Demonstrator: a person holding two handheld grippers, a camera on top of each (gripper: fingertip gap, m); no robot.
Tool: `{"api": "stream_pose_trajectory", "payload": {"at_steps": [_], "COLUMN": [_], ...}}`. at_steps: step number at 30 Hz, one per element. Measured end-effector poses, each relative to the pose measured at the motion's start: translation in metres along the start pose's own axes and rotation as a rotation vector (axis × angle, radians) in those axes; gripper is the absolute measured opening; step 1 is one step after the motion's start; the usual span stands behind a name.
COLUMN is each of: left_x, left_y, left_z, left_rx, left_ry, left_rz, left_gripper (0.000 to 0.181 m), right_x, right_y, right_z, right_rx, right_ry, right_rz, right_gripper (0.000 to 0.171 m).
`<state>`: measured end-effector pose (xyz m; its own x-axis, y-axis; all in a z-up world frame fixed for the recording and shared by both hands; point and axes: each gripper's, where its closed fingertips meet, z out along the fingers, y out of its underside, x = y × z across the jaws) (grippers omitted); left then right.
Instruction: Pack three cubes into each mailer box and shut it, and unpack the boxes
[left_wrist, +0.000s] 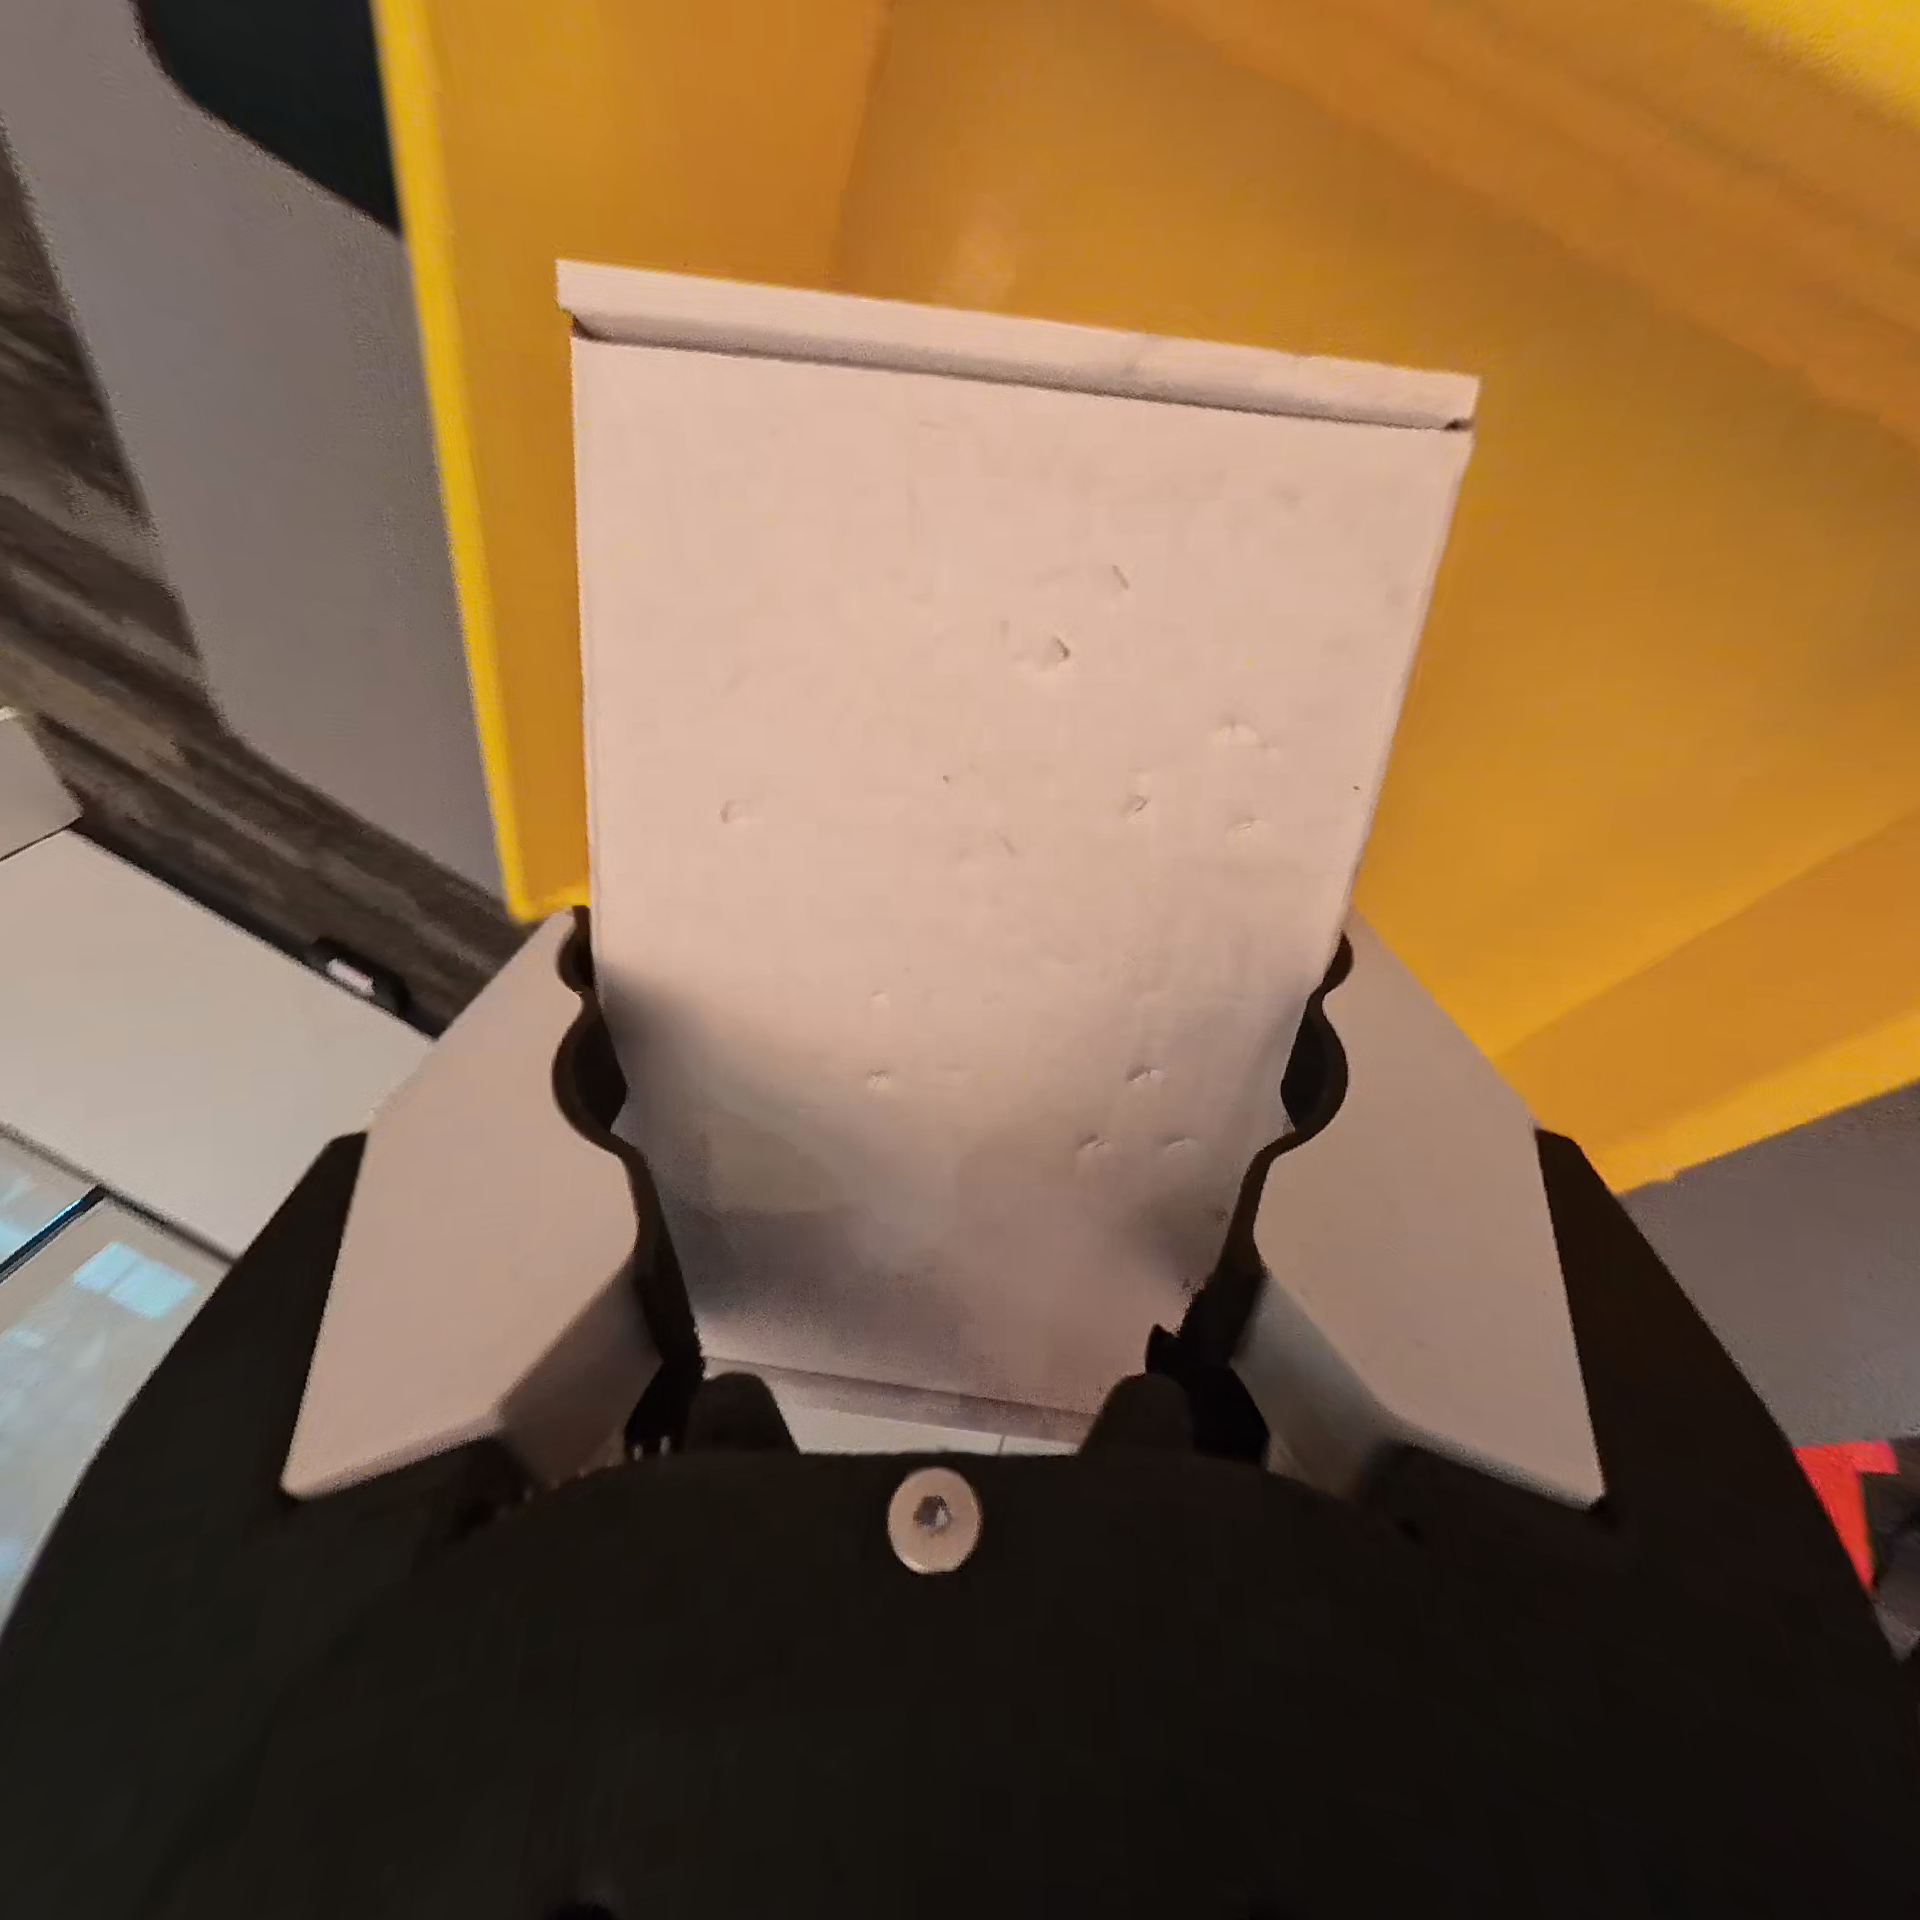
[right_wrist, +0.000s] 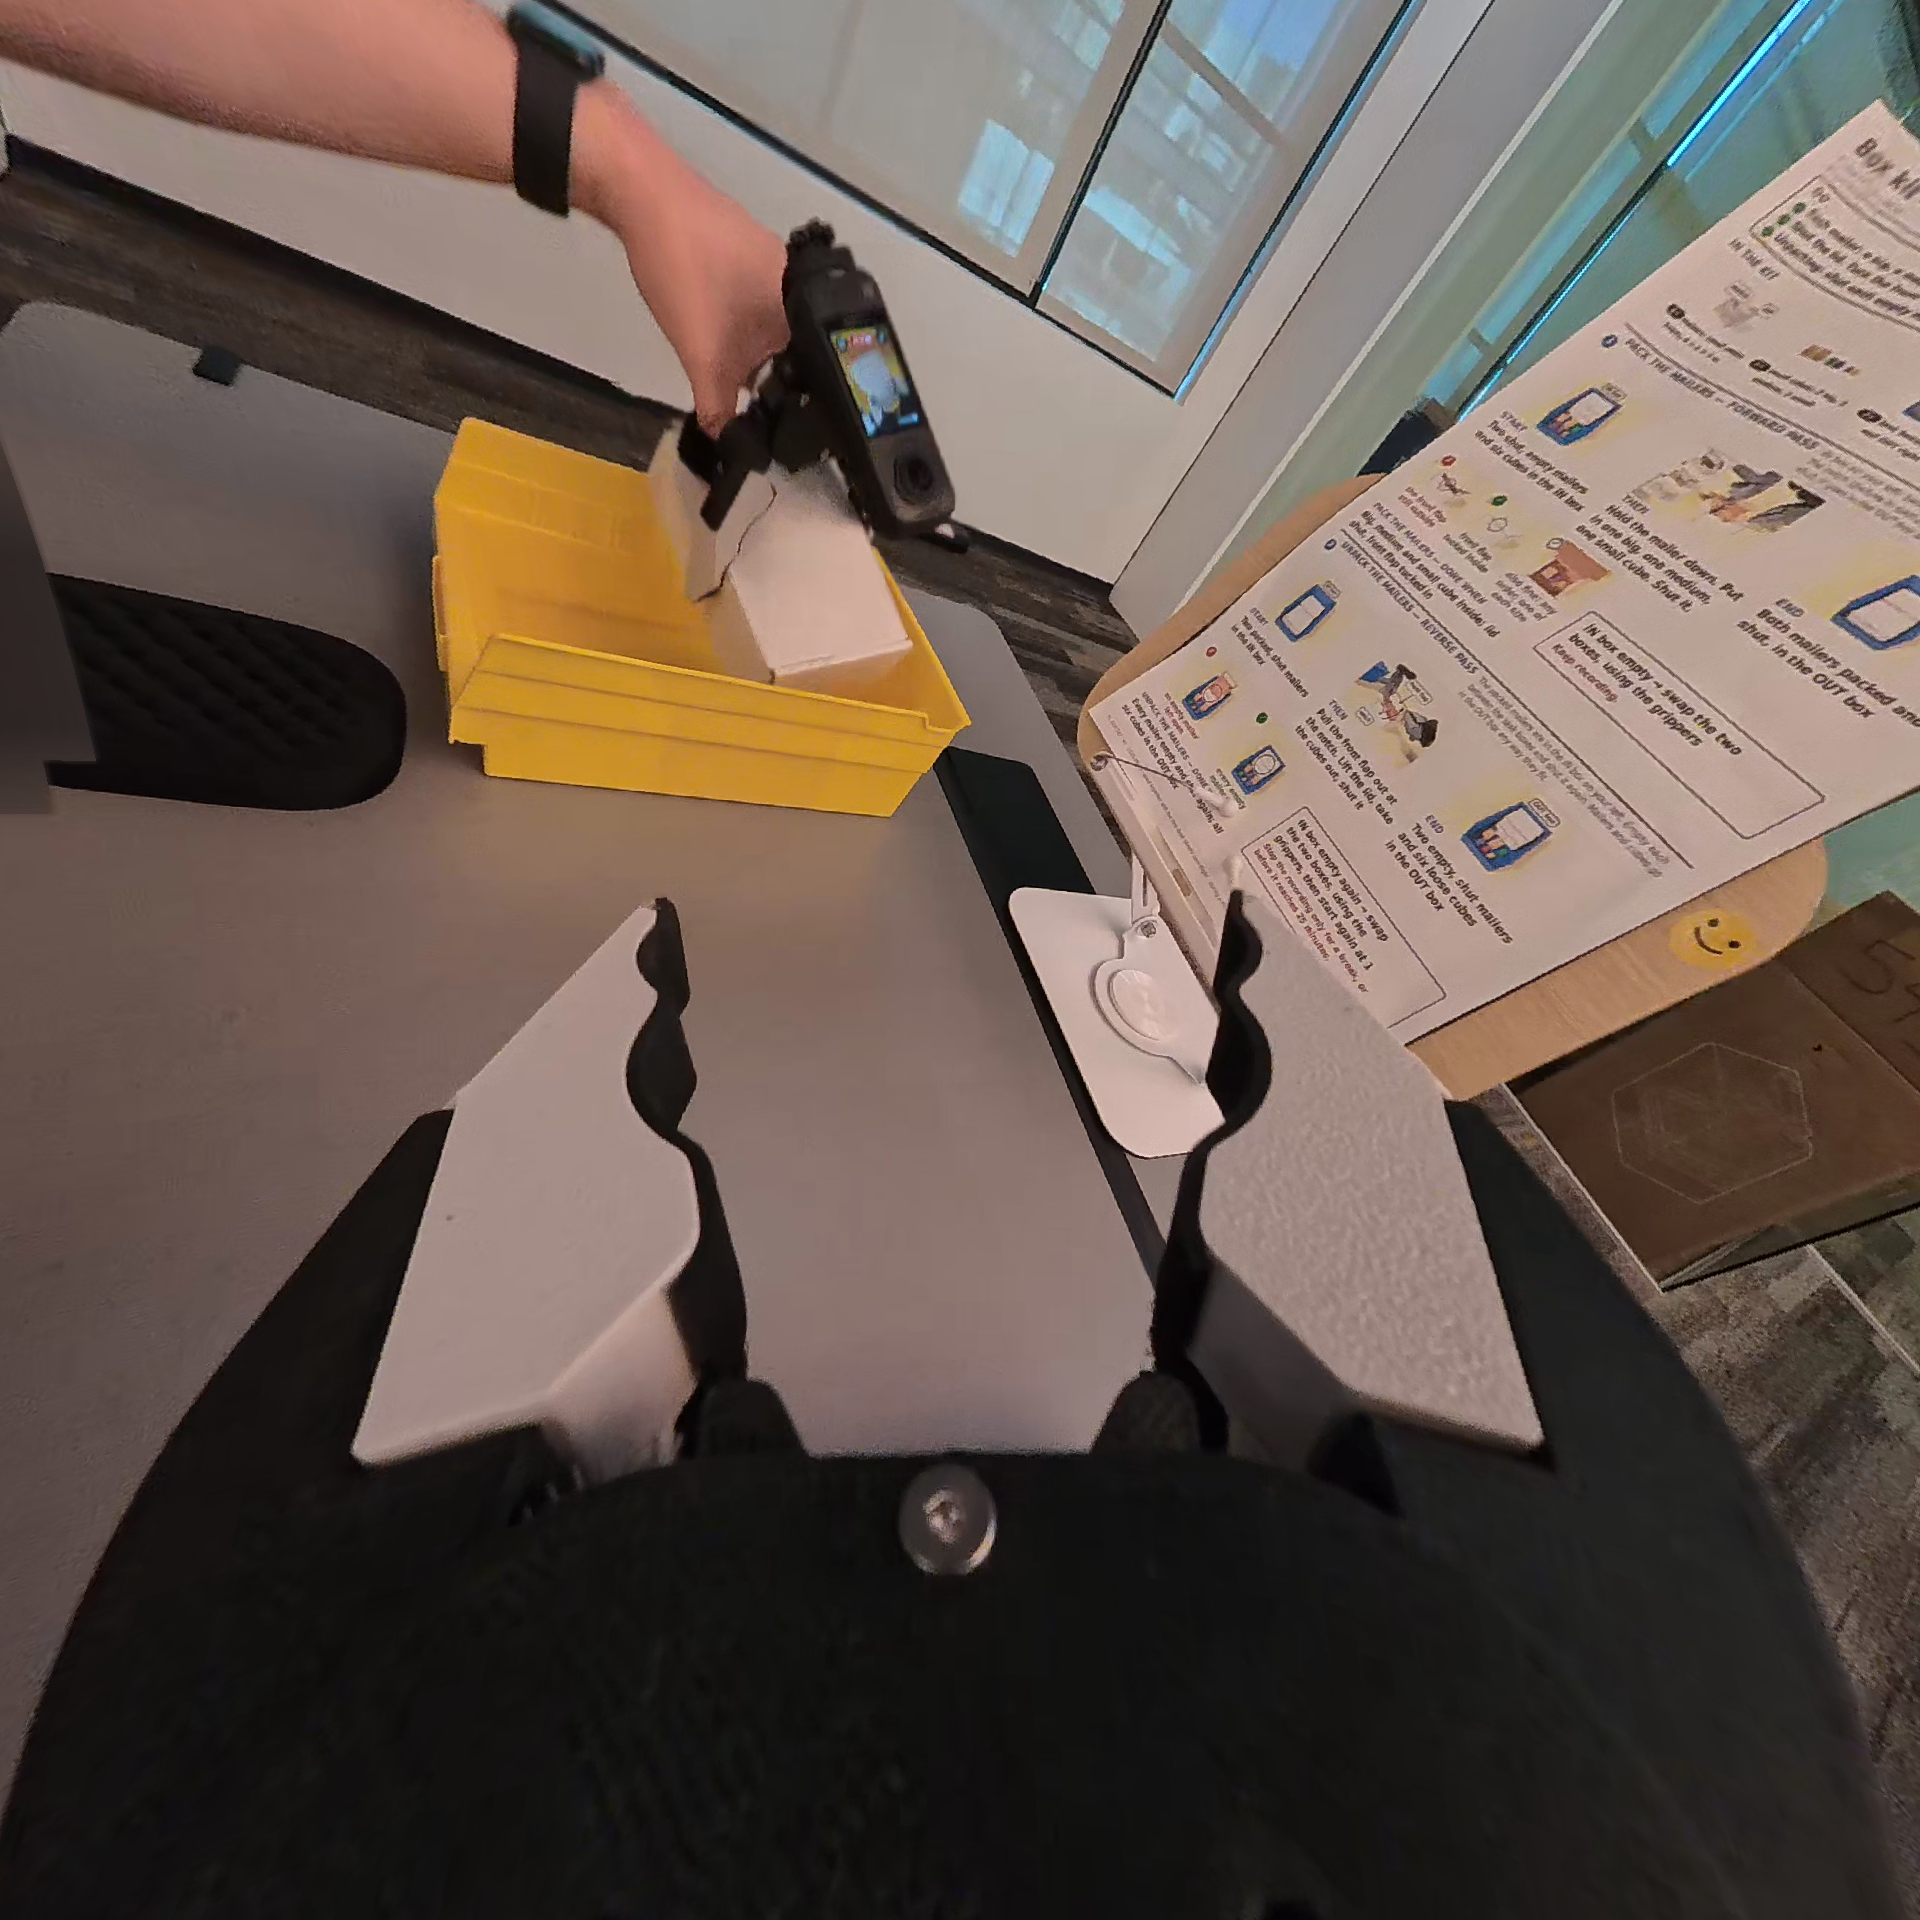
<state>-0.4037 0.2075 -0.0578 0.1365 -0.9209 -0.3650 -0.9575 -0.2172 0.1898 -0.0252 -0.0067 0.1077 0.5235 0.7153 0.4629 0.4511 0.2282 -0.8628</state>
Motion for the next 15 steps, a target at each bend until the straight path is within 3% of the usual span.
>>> {"api": "stream_pose_trajectory", "payload": {"at_steps": [8, 11, 15], "left_x": [0.002, 0.022, 0.066], "left_y": [0.001, -0.028, -0.093], "left_z": [-0.079, -0.106, -0.131], "left_rx": [-0.005, 0.087, 0.253], "left_ry": [-0.072, -0.013, 0.125], "left_rz": [-0.002, -0.005, 0.027], "left_gripper": [0.131, 0.131, 0.131], "right_x": [-0.022, -0.045, -0.114], "right_y": [0.002, -0.009, -0.029], "right_z": [0.054, 0.083, 0.101], "right_rx": [-0.031, 0.003, 0.117], "right_ry": [0.018, 0.091, 0.114], "right_rz": [-0.037, -0.225, -0.520], "right_gripper": [0.101, 0.101, 0.097]}}
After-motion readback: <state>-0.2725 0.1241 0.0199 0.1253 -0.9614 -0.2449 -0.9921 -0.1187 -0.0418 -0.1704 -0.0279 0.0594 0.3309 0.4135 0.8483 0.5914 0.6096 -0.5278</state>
